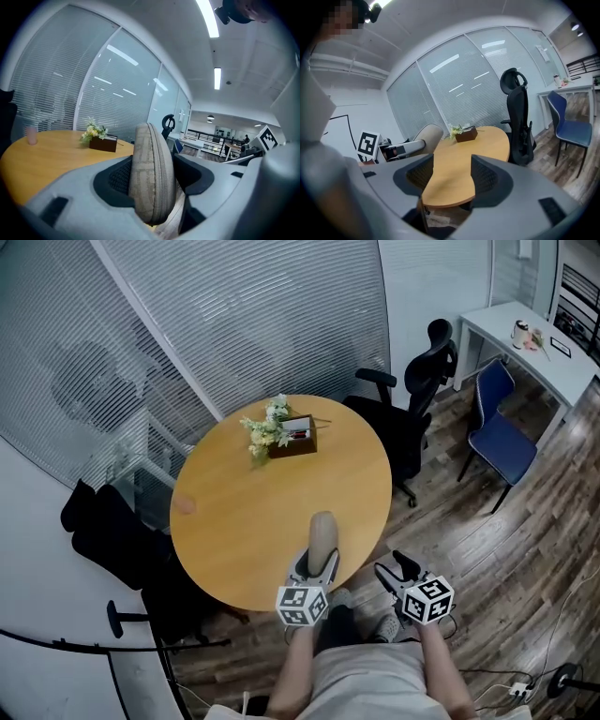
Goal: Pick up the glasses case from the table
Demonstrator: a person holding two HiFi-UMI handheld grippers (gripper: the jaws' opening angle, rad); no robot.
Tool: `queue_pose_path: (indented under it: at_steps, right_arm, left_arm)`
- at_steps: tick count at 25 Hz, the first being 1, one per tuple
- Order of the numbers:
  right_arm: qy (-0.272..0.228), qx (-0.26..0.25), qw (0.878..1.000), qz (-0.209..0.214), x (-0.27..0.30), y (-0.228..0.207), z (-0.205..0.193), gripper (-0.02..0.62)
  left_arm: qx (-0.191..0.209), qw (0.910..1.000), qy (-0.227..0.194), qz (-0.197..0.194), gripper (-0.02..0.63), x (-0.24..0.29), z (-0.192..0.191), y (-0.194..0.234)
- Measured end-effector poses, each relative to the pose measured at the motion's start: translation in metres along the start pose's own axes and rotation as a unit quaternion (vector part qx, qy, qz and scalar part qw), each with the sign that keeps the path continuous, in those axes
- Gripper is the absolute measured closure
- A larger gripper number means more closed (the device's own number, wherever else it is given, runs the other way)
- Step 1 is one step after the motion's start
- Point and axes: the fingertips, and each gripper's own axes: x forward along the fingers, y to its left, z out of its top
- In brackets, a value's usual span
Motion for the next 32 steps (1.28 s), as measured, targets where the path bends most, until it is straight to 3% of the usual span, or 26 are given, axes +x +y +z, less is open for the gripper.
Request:
queue_pose_path:
  at_steps: [14,32]
  right_arm:
    - [-0.004,0.004,0.999,-0.051,-0.017,-0.027,0.0,0.38]
    - [-0.02,0.02,0.995,-0.095,-0.041,-0.051,0.002,0.506]
  left_arm:
    - [-0.013,0.9999,0.001,-0.003,0.351,-0.003,-0.013,0.002]
    - [-0.018,0.9998,0.008,-0.005,0.351,0.001,-0.017,-0.009]
